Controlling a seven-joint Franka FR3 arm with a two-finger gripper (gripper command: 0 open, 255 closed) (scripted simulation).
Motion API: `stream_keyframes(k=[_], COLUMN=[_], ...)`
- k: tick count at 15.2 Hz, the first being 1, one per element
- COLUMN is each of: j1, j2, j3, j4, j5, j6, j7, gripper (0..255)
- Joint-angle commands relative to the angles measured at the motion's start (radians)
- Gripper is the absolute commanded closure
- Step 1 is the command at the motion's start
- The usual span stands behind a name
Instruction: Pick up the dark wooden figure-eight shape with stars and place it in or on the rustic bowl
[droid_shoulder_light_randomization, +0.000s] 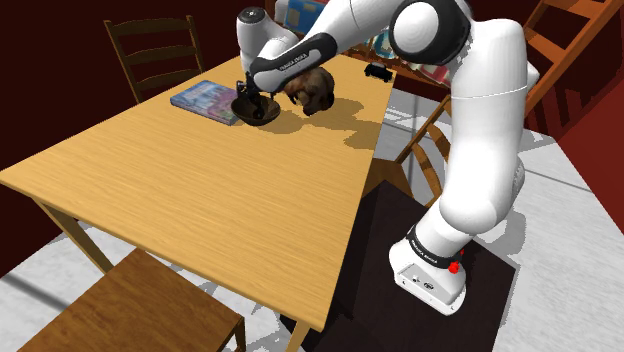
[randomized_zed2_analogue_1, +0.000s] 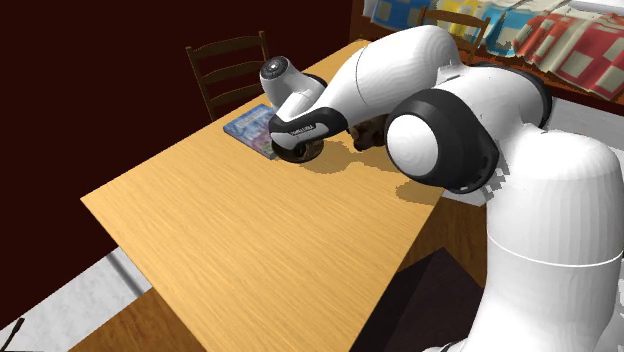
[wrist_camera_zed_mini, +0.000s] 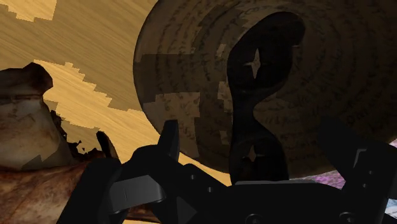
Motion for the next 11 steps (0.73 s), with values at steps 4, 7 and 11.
stream_keyframes(k=[4,7,11], j1=[0.009,0.009,0.009], j2=[-0.082,-0.082,-0.082], j3=[0.022,0.022,0.022], j4=[-0.024,-0.024,-0.024], j5=[0.026,0.026,0.026], j6=[-0.062,-0.062,-0.062], j7=[-0.012,-0.012,-0.012], gripper=[0,0,0])
